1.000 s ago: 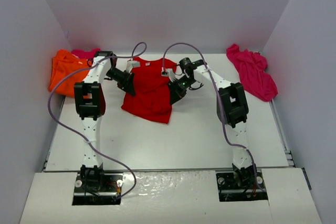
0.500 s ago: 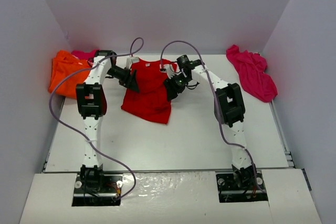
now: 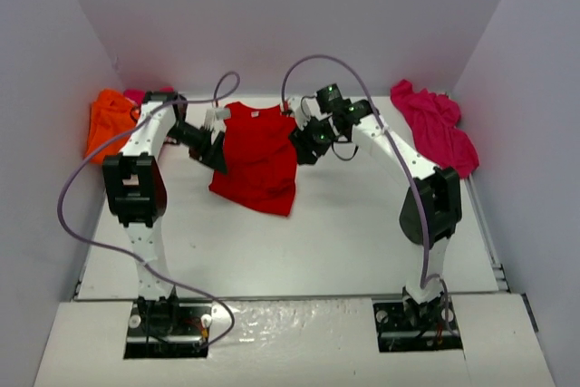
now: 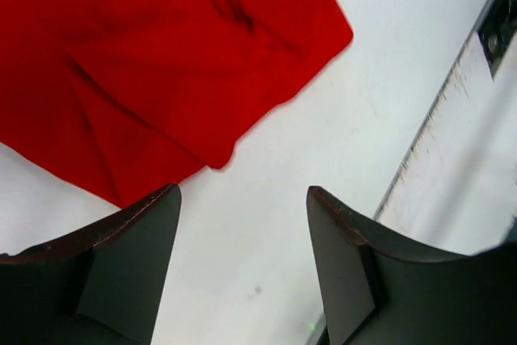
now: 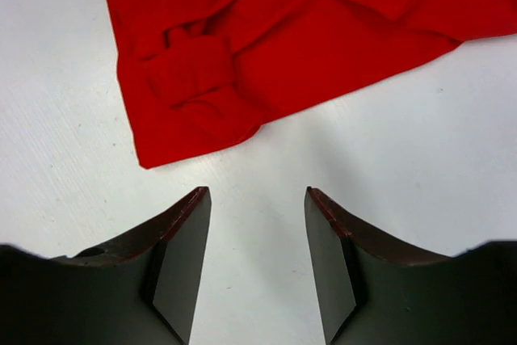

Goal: Fold and stack the t-shirts
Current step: Fold the folded rectangular tshirt in 1/3 of the way

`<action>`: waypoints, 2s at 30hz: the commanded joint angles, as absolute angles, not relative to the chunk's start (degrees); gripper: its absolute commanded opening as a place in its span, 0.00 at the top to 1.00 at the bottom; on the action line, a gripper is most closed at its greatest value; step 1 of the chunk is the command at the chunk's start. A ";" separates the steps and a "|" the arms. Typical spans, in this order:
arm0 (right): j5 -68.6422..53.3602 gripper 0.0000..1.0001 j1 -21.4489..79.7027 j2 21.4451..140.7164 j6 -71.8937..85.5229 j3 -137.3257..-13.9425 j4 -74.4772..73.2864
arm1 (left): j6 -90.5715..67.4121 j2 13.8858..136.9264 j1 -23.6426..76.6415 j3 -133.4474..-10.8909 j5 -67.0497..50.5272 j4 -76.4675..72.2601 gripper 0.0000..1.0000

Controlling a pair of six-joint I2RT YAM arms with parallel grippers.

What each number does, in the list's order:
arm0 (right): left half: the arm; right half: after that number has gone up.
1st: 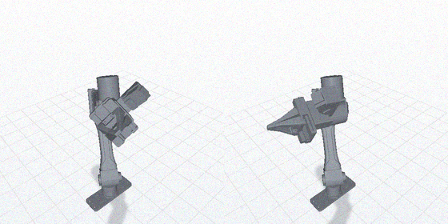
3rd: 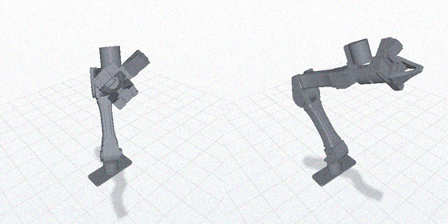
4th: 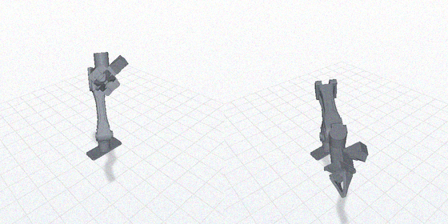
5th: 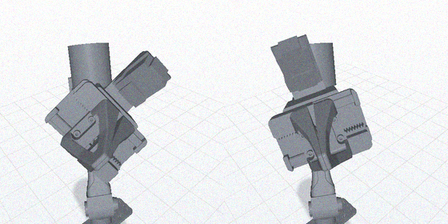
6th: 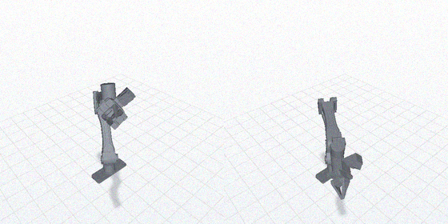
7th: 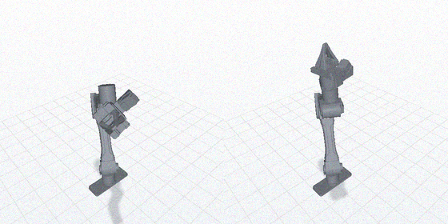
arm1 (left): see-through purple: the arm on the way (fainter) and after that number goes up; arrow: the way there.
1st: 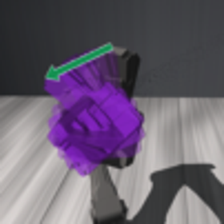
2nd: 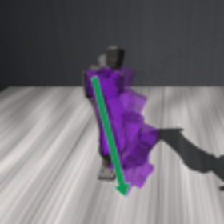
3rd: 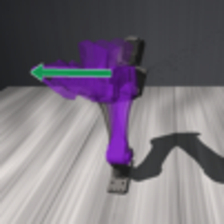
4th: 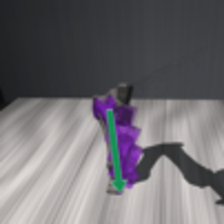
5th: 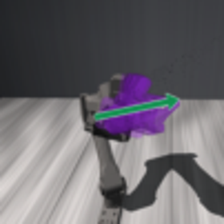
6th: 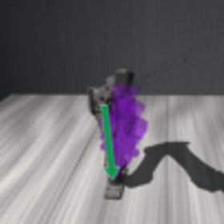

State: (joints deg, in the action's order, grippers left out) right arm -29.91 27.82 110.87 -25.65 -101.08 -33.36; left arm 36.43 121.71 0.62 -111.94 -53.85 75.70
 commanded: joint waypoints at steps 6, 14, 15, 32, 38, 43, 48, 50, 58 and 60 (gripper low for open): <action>-25.96 0.51 29.02 104.29 -25.03 -96.36 -33.42 | 39.38 116.47 0.93 -103.87 -51.82 83.01 0.36; -25.60 0.51 29.07 103.34 -24.87 -94.77 -33.42 | 37.66 119.03 2.68 -104.72 -51.90 81.12 0.35; -25.69 0.51 29.07 103.38 -24.85 -94.54 -33.37 | 37.39 119.46 2.98 -104.81 -51.81 80.83 0.35; -25.70 0.51 29.00 103.25 -24.85 -93.58 -32.87 | 34.62 126.10 6.12 -107.83 -50.15 77.98 0.35; -25.67 0.51 29.00 104.26 -24.97 -94.31 -32.86 | 34.71 125.86 5.98 -108.59 -49.77 78.38 0.35; -26.37 0.51 29.06 105.06 -24.90 -94.60 -32.63 | 34.87 124.79 5.89 -107.64 -48.46 78.47 0.35; -26.47 0.51 29.00 105.05 -24.95 -94.41 -32.53 | 34.80 125.67 5.54 -107.16 -48.26 78.32 0.35; -26.28 0.51 29.09 104.69 -25.05 -93.97 -32.52 | 34.46 125.51 5.11 -106.37 -47.83 77.63 0.35; -26.54 0.51 29.02 105.03 -24.86 -93.85 -32.17 | 33.26 125.70 4.92 -104.20 -47.39 76.11 0.35; -26.62 0.51 29.01 105.03 -24.87 -93.78 -32.09 | 32.72 125.93 5.00 -103.41 -46.94 75.02 0.35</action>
State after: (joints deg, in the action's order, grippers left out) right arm -25.91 29.23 106.72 -25.15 -93.41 -33.58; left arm 33.70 127.92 5.13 -103.68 -46.86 75.11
